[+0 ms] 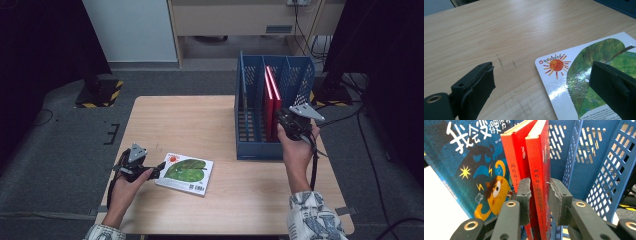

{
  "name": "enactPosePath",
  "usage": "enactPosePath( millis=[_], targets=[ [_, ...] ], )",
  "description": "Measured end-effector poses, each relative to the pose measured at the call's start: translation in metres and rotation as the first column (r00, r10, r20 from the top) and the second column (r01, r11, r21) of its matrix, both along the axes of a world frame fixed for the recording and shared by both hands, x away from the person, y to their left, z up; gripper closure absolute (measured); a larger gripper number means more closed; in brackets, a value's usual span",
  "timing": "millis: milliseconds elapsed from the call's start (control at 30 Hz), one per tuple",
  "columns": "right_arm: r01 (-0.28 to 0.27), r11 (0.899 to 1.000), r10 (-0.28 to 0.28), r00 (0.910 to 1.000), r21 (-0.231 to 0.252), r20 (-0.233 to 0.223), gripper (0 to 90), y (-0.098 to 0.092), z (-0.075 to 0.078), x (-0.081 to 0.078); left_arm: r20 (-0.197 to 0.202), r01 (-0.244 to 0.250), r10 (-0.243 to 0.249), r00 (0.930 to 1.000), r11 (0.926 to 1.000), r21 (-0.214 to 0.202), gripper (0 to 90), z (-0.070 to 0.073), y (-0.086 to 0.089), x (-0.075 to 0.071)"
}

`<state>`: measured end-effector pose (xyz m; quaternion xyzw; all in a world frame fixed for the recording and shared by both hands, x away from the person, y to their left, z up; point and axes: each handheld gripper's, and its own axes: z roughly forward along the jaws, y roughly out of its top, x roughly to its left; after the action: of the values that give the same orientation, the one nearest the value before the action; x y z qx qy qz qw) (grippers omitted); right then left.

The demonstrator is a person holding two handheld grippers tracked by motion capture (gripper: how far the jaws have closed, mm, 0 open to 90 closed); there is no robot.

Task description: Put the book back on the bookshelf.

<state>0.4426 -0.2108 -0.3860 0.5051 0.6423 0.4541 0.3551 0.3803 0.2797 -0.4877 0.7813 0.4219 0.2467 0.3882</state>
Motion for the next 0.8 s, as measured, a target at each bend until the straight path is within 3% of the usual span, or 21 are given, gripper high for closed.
enactPosePath(
  millis=[433, 800],
  targets=[
    [-0.079, 0.996, 0.079, 0.9969, 0.048, -0.005, 51.5, 0.003, -0.006, -0.024, -0.008, 0.017, -0.017, 0.9998, 0.9998, 0.009, 4.8, -0.001, -0.001, -0.001],
    [-0.173, 0.983, 0.175, 0.9843, 0.055, -0.024, 33.1, 0.018, -0.021, -0.043, -0.021, 0.033, -0.033, 0.9992, 0.9994, 0.01, 4.7, -0.003, -0.003, 0.0]
  ],
)
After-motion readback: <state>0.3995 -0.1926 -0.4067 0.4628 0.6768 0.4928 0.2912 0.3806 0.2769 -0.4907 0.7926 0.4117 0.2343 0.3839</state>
